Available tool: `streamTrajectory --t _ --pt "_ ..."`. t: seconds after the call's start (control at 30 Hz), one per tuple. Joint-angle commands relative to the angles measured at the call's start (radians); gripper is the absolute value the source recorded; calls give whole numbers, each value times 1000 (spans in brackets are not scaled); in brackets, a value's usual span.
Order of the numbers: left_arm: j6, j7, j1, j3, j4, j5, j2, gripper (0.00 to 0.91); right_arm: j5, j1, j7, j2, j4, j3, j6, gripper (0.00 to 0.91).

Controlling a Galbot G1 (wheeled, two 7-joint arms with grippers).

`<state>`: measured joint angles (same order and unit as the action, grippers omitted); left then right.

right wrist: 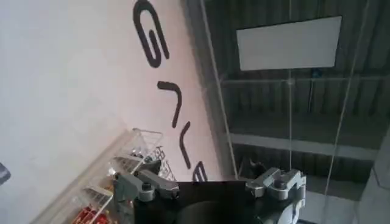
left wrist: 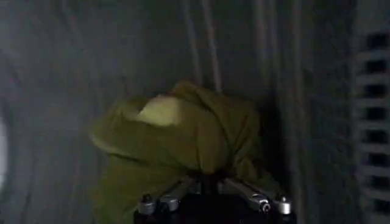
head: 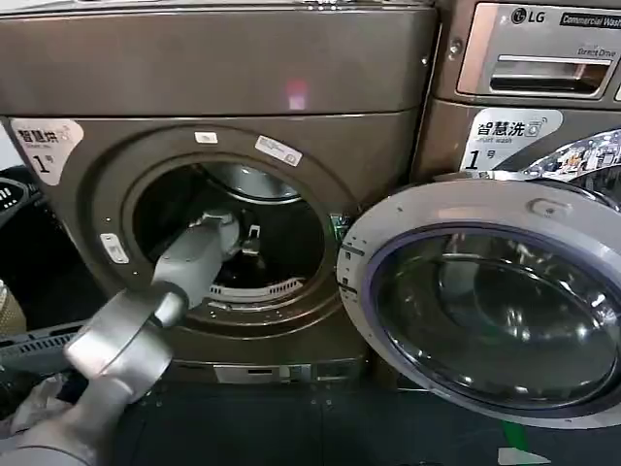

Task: Grasp the clothes from the dryer.

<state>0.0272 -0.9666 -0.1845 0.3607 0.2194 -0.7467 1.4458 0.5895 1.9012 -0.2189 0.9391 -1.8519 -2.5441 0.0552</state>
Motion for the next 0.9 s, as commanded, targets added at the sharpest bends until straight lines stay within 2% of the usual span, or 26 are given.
streamTrajectory --t 0.03,0.53,0.7,0.9 --pt "76 214 20 -113 75 222 -13 0 -1 -10 1 -4 0 9 0 907" --pt "96 558 148 -281 210 503 -15 0 -5 -27 2 -8 9 24 7 907" --pt "145 642 241 -347 343 629 -36 0 -6 -33 3 -11 4 26 0 907" --pt "152 799 353 -454 515 736 -42 0 0 -34 5 -15 1 26 -7 907"
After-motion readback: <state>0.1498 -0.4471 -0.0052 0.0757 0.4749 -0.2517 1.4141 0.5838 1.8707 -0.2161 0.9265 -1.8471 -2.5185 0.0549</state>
